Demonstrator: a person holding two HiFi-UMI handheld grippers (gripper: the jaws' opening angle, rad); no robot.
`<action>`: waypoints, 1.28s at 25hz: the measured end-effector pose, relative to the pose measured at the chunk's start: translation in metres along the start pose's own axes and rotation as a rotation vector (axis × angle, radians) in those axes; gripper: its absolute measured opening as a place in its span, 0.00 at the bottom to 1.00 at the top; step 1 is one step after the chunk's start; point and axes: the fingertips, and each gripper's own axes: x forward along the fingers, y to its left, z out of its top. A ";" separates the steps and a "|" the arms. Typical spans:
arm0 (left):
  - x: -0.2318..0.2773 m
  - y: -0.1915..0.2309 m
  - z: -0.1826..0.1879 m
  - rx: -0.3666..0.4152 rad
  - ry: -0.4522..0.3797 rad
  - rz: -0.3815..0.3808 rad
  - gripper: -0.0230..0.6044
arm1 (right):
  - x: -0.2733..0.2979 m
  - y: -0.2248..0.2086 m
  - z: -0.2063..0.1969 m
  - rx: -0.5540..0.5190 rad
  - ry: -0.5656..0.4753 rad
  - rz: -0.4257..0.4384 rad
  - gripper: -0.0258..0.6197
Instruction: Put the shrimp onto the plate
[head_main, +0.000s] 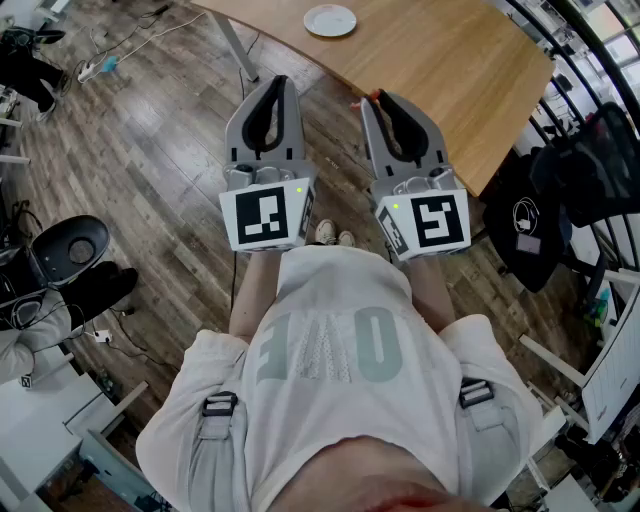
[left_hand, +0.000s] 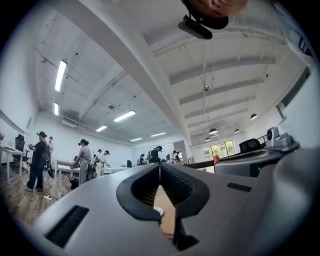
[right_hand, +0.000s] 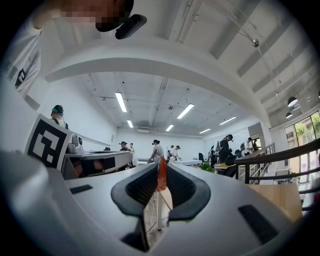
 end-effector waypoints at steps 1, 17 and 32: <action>0.000 0.001 0.001 0.001 -0.002 -0.001 0.06 | 0.001 0.001 0.001 0.000 -0.002 0.000 0.14; 0.011 0.024 -0.006 -0.054 0.003 -0.014 0.06 | 0.019 0.004 0.002 0.042 -0.031 -0.003 0.14; 0.035 0.060 -0.019 -0.073 -0.017 -0.054 0.06 | 0.053 0.009 -0.009 0.033 0.003 -0.061 0.14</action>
